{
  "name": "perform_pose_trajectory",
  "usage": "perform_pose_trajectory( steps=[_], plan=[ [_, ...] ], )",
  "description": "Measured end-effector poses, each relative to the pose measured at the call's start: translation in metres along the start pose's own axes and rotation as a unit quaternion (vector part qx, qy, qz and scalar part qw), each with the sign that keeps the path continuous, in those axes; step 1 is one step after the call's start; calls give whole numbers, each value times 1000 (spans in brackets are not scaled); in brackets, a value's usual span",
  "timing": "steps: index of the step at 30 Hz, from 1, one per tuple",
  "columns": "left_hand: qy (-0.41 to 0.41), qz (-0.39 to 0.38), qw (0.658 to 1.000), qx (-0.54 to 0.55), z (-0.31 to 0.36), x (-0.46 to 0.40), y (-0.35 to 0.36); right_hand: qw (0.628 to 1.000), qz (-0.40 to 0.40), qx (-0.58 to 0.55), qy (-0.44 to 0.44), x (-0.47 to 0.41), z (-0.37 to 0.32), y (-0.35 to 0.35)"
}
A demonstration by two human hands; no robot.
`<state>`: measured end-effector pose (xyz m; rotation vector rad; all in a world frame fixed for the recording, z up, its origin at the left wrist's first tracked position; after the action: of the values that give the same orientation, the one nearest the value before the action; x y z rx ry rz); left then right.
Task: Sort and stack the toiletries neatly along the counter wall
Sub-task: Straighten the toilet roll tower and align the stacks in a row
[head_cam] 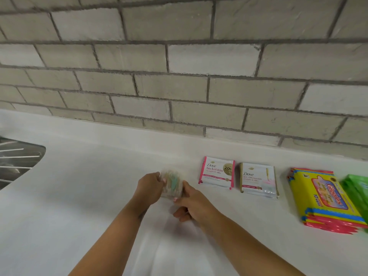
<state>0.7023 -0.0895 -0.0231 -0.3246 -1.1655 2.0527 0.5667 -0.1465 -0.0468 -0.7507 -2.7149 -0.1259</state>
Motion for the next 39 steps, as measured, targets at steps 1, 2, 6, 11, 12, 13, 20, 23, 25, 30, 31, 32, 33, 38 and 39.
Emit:
perform_pose_trajectory(
  steps=[1, 2, 6, 11, 12, 13, 20, 23, 25, 30, 31, 32, 33, 38, 39],
  plan=[
    [2, -4, 1000, 1, 4, 2, 1, 1000, 4, 2, -4, 3, 1, -2],
    [4, -7, 1000, -2, 7, 4, 2, 1000, 10, -1, -8, 5, 1, -4],
    [5, -62, 997, 37, 8, 6, 2, 997, 64, 36, -17, 6, 5, -6],
    [46, -133, 987, 77, 1, 7, -6, 930, 143, 332, -72, 8, 3, -6],
    [52, -149, 985, 69, -3, 6, -6, 918, 153, 357, -77, 9, 2, -5],
    [59, -161, 983, 59, -7, 5, -6, 906, 163, 382, -82, 9, 2, -4],
    [84, -94, 992, -20, -15, -2, 4, 861, 193, 457, -112, 7, -2, -3],
    [86, -85, 992, -22, -14, -10, 7, 850, 191, 477, -116, 2, -5, -5],
    [89, -83, 992, -25, -13, -16, 8, 847, 194, 480, -121, -2, -6, -7],
    [104, -75, 990, -52, -5, -30, 11, 843, 204, 482, -124, -11, -12, -12],
    [104, -74, 991, -50, -5, -33, 11, 843, 205, 482, -124, -13, -13, -14],
    [105, -74, 990, -52, -3, -35, 12, 844, 202, 482, -120, -14, -15, -16],
    [107, -73, 990, -58, -2, -37, 12, 844, 200, 483, -120, -16, -16, -17],
    [111, -71, 989, -66, 0, -44, 14, 844, 194, 488, -112, -17, -19, -20],
    [114, -69, 989, -67, -1, -45, 15, 844, 195, 487, -114, -18, -19, -21]
  ],
)
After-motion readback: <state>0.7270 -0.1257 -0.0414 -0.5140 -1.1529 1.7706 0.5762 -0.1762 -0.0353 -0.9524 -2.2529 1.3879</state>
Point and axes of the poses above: each hand's wrist, its own x-axis away from the middle knuckle, its own y-axis out of the palm, z = x × y, the point moved 2 cm from there along -x, towards the middle knuckle, and after that the axes turned 2 degrees about x, right-handed, at the moved point
